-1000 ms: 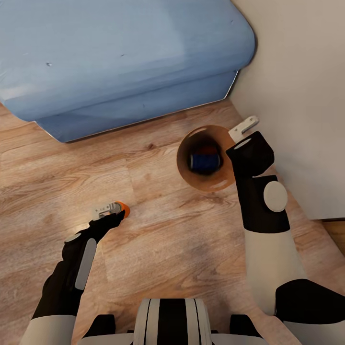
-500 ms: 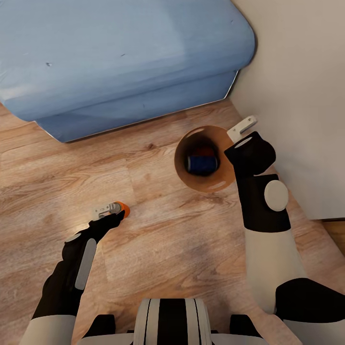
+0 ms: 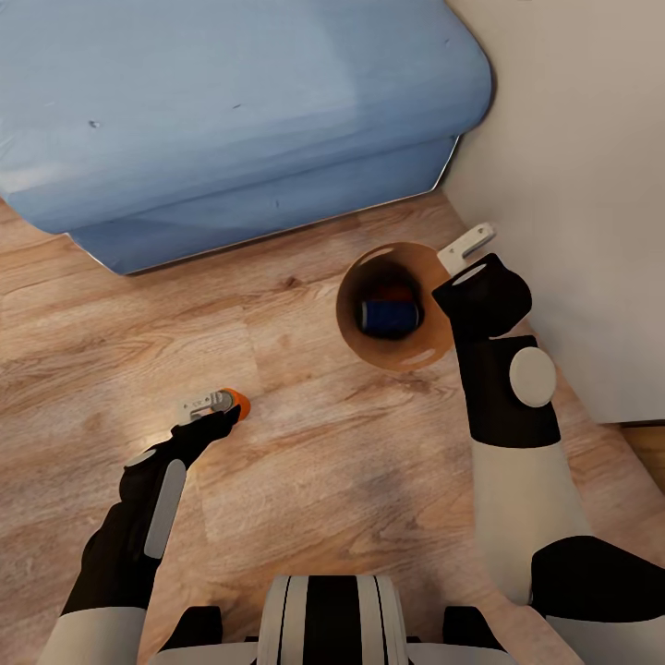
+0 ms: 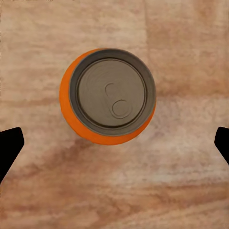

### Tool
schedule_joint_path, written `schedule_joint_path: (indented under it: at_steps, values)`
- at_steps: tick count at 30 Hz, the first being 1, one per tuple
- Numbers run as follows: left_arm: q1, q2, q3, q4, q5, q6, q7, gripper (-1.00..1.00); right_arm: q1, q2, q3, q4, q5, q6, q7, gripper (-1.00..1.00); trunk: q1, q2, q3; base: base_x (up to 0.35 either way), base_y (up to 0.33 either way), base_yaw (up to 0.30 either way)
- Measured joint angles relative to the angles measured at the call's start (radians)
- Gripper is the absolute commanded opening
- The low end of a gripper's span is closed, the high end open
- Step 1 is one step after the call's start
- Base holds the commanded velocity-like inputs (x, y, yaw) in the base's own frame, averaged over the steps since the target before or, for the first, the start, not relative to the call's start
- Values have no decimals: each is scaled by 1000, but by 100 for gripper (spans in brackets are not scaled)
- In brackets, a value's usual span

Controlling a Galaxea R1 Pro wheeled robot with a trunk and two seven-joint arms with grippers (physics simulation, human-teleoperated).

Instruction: Put the three can of soda from the living room inside the tash can in the kitchen.

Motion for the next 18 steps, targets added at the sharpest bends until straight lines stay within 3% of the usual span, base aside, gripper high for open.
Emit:
schedule_joint_path:
  at_steps: [8,18]
  values:
    - [0,0,0,0,2,0,1,100,2,0,-2,0,6,0,0,-100,0,0,0,149,0,0]
    - [0,0,0,0,3,-2,0,100,5,0,-3,0,1,0,0,-100,0,0,0,27,0,0]
